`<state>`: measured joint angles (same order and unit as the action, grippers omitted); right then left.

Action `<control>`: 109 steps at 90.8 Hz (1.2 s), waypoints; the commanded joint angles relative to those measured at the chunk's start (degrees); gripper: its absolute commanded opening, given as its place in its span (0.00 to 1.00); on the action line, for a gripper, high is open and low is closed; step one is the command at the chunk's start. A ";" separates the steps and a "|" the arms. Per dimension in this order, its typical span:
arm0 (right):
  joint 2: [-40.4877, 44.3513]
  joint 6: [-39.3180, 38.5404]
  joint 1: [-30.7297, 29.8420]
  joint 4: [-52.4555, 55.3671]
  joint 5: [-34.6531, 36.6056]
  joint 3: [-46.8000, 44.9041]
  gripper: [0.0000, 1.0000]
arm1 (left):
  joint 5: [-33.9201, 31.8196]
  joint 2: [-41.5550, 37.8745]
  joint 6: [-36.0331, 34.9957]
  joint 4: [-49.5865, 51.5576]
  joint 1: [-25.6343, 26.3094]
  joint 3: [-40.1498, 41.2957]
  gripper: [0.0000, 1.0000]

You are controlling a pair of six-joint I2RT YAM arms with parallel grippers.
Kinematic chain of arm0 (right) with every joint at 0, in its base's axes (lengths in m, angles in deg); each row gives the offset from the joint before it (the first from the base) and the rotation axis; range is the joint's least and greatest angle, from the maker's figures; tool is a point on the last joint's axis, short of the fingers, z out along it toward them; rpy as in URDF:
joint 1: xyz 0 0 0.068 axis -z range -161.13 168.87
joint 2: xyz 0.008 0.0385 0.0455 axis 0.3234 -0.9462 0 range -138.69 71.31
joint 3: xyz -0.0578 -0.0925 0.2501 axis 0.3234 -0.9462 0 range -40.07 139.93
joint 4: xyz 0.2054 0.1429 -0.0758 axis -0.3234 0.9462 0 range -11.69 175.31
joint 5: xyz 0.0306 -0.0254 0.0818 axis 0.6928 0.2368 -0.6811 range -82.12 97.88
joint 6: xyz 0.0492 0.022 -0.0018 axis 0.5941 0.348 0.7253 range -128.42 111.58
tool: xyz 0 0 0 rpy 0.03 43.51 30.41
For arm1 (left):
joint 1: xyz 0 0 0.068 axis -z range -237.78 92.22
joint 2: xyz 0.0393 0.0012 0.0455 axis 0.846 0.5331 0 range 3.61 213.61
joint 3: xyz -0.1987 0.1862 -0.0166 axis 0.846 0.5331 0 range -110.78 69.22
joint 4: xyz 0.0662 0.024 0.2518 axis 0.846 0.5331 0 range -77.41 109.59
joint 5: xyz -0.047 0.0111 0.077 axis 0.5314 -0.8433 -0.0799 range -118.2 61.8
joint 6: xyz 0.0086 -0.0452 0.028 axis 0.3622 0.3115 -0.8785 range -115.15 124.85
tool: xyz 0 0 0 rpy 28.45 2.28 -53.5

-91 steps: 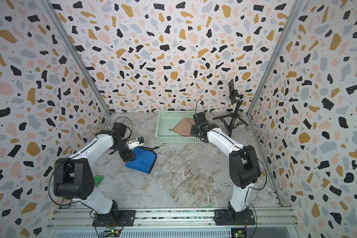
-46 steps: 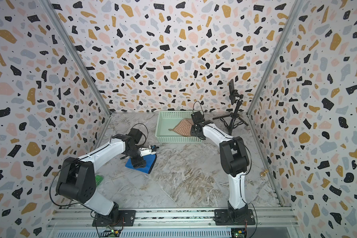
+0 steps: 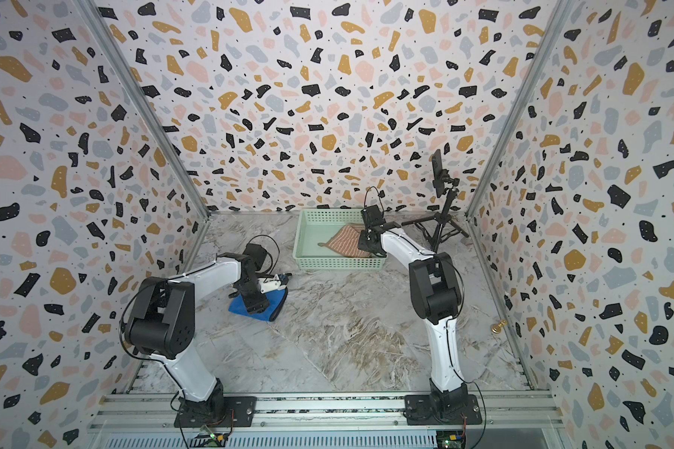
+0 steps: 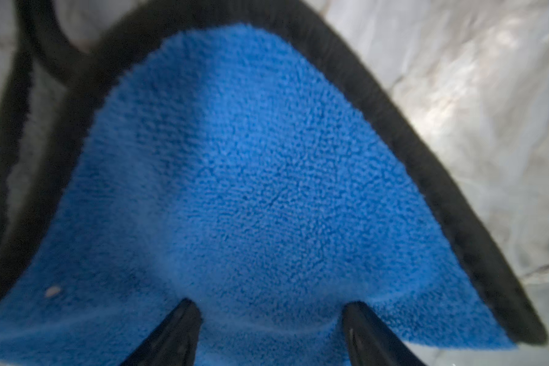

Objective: Fold the square dishcloth
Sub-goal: Pick up the cleaning item from the bin, then flatten out the cleaning item at the center of the board.

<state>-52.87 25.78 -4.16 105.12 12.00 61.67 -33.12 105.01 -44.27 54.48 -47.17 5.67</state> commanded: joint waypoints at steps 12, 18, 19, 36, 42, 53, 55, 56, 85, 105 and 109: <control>9.63 -2.38 -0.21 -3.86 -6.18 1.59 0.00 | -0.94 -5.05 -2.41 3.76 -2.84 -2.42 0.75; 12.18 -2.91 -0.75 -4.12 -9.31 1.47 0.00 | 2.81 -8.67 -2.38 8.07 -2.88 -3.96 0.75; 12.81 -2.99 -0.86 -4.04 -9.66 1.46 0.00 | 3.56 -9.42 -2.38 8.76 -2.88 -4.22 0.76; 22.47 -3.61 -4.74 -4.64 -12.92 -1.55 0.00 | 17.87 -20.17 1.14 15.42 -2.39 -8.76 0.79; 25.65 -2.56 -6.47 -5.52 -13.81 -3.66 0.00 | 22.96 -23.03 3.08 15.76 -1.35 -9.44 0.80; 32.50 1.37 -9.65 -8.90 -14.74 -9.12 0.00 | 28.25 -27.42 8.13 13.00 3.57 -8.81 0.81; 33.65 2.21 -10.30 -9.72 -14.75 -10.16 0.00 | 29.24 -28.02 9.28 12.11 4.56 -8.57 0.81; 34.05 2.73 -10.64 -10.13 -14.75 -10.73 0.00 | 29.78 -28.28 9.91 11.52 5.01 -8.41 0.81; 44.78 17.65 -17.85 -22.61 -11.17 -24.93 0.00 | 40.30 -31.20 25.82 -6.50 13.17 -3.86 0.83; 47.74 22.58 -22.32 -29.54 -8.45 -31.19 0.00 | 41.69 -27.66 28.03 -11.43 16.31 -0.20 0.83; 48.19 23.58 -22.98 -30.44 -8.08 -32.12 0.00 | 41.45 -27.09 27.99 -12.79 16.99 1.23 0.83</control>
<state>-7.65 45.03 -25.33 80.94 1.64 30.67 6.59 76.47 -18.78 47.07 -31.39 3.53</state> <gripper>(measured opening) 0.048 0.830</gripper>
